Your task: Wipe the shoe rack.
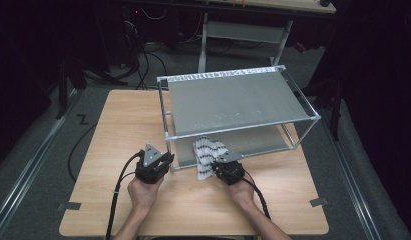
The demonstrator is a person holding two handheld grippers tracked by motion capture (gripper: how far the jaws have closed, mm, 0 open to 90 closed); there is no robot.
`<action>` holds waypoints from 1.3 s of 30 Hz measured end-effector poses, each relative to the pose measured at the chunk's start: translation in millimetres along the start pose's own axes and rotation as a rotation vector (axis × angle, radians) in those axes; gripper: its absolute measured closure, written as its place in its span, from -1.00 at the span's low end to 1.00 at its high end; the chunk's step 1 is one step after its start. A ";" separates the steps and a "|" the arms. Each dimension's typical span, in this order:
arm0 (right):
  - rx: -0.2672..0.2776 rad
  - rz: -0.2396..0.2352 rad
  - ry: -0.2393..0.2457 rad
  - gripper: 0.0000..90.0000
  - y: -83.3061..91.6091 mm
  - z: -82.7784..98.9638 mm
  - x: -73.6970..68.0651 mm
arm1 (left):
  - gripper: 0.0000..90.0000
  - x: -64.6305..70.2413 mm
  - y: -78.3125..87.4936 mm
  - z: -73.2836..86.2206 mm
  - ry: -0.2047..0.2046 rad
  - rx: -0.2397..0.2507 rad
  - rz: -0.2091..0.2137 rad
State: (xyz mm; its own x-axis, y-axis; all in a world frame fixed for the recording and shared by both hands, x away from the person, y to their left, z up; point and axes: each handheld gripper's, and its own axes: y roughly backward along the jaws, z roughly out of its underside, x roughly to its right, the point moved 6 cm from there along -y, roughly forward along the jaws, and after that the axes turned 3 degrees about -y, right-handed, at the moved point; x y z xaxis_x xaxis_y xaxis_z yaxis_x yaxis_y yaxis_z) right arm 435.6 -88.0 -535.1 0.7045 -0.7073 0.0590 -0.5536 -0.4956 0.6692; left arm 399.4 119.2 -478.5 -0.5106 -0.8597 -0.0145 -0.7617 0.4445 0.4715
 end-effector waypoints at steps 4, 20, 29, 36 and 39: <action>-0.006 -0.041 0.029 0.87 -11.5 -15.0 -19.7 | 0.80 -0.1 0.0 -0.1 0.001 -0.001 0.000; -0.035 0.169 -0.120 0.87 30.2 23.6 89.8 | 0.80 -0.3 0.2 0.0 -0.004 -0.003 0.003; -0.069 0.367 -0.320 0.87 68.7 62.3 185.5 | 0.80 0.0 0.8 0.1 -0.006 -0.009 0.007; -0.078 0.477 -0.405 0.88 88.2 77.9 225.5 | 0.80 0.5 0.9 0.2 -0.003 -0.007 0.005; -0.076 0.467 -0.401 0.88 86.5 79.3 221.7 | 0.79 0.5 0.8 0.6 0.000 -0.001 0.007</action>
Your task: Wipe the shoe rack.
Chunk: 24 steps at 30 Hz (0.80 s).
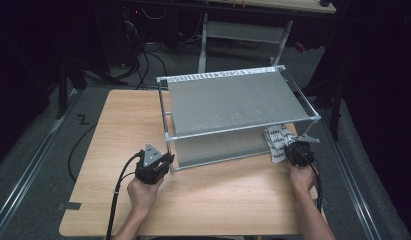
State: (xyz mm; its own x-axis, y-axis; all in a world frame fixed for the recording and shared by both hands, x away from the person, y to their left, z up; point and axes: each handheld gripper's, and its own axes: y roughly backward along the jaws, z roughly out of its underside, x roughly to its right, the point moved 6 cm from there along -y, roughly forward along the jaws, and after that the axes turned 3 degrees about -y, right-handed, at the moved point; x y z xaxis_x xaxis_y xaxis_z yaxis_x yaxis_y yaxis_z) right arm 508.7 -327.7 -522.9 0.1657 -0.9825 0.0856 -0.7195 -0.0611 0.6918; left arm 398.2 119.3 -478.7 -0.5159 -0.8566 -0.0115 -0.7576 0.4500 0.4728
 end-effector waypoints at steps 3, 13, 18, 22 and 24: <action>0.010 -0.035 0.015 0.88 -1.9 3.7 -13.7 | 0.79 0.1 0.1 0.2 0.002 0.002 0.002; 0.050 -0.216 0.197 0.88 11.7 15.2 -101.3 | 0.77 -0.5 0.2 2.5 0.014 0.015 0.014; 0.063 -0.295 0.261 0.88 17.2 17.3 -142.9 | 0.67 0.5 -5.1 14.5 0.014 -0.029 0.023; 0.067 -0.320 0.278 0.88 18.5 17.5 -154.7 | 0.70 0.4 -6.9 17.4 0.028 -0.026 0.022; 0.063 -0.328 0.278 0.88 18.9 17.3 -157.9 | 0.75 -0.6 -7.8 17.8 0.029 -0.029 0.015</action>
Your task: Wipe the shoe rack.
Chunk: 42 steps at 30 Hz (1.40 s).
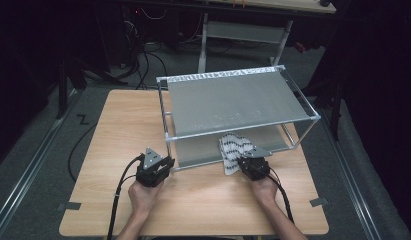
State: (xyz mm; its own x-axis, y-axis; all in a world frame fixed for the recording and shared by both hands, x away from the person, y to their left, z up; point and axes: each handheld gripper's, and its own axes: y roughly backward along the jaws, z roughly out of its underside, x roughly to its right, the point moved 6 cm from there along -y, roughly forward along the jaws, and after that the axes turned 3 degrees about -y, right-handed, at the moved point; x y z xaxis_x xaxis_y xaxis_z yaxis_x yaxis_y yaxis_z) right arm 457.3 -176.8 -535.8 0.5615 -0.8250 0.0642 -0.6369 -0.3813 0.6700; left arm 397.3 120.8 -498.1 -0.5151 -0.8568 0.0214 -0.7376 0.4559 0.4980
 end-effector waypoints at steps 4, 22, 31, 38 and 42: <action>-0.002 0.004 0.023 0.88 -0.3 -0.5 0.8 | 0.78 0.0 0.7 0.0 -0.014 -0.010 -0.003; -0.058 0.200 -0.080 0.89 14.5 14.9 82.9 | 0.79 -10.4 17.1 9.2 0.002 -0.011 -0.020; -0.048 0.241 -0.143 0.87 23.4 25.8 104.4 | 0.78 -19.2 24.9 14.6 0.029 0.001 -0.035; -0.020 0.229 -0.134 0.31 30.6 20.0 94.9 | 0.68 -20.1 23.4 13.2 0.061 0.003 -0.007; -0.050 0.214 -0.140 0.08 22.6 18.1 93.3 | 0.55 -17.5 19.6 11.6 0.053 -0.003 -0.010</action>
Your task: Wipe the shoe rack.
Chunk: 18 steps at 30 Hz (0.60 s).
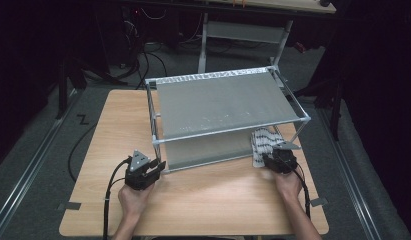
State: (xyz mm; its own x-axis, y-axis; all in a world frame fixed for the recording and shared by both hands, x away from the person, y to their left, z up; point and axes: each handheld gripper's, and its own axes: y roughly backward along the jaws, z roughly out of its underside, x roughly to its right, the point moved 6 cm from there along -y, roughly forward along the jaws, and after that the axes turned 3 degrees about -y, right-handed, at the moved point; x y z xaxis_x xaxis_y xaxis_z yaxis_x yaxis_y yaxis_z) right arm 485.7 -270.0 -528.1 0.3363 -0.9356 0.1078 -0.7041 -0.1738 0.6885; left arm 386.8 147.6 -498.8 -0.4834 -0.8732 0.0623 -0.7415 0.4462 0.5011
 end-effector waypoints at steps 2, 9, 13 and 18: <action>-0.023 -0.018 -0.058 0.06 -5.6 3.0 0.7 | 0.55 0.6 -2.7 -0.8 -0.001 0.000 -0.005; -0.015 -0.027 -0.056 0.60 -6.0 5.1 9.9 | 0.71 -3.4 -8.0 2.2 0.015 -0.009 -0.004; -0.020 -0.016 -0.053 0.69 -5.7 5.3 14.6 | 0.74 -3.5 -8.3 2.5 0.013 -0.011 -0.007; -0.028 0.011 -0.069 0.75 -5.4 1.8 21.1 | 0.75 -3.1 -8.9 2.4 0.009 -0.012 -0.003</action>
State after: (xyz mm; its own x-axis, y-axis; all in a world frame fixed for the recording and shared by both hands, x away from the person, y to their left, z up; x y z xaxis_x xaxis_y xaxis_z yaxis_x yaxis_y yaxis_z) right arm 495.4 -289.3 -530.8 0.2841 -0.9565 0.0657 -0.6891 -0.1560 0.7077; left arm 393.9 146.8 -505.5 -0.4770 -0.8762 0.0685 -0.7374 0.4414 0.5112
